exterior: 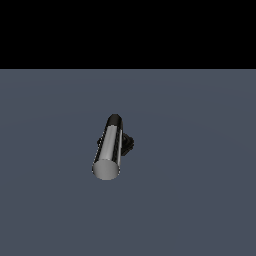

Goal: Turn on the faucet by rotating a designated handle.

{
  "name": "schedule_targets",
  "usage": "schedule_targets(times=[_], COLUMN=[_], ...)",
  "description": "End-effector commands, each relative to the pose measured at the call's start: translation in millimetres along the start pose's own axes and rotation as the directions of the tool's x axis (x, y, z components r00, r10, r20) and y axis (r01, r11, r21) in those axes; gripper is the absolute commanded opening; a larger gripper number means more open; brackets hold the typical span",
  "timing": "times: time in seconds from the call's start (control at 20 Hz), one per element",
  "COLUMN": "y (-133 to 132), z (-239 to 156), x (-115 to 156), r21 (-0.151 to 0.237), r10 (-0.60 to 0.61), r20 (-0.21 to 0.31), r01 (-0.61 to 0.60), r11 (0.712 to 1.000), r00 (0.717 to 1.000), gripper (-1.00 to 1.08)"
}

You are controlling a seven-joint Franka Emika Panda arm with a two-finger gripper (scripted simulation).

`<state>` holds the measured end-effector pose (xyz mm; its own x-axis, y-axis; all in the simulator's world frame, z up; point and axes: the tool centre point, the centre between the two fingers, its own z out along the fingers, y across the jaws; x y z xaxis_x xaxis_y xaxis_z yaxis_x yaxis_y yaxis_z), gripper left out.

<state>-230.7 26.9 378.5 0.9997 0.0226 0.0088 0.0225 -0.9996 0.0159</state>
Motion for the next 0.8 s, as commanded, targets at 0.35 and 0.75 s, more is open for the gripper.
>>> schedule_targets(times=[0.35, 0.75], y=[-20.2, -36.0], z=[80.2, 139.7], x=[8.1, 14.9], r21=[0.005, 0.009], r10=[-0.024, -0.042], r20=[0.002, 0.004], r01=[0.024, 0.042], r11=[1.0, 0.999], r00=[1.0, 0.999], gripper=[-1.0, -1.0])
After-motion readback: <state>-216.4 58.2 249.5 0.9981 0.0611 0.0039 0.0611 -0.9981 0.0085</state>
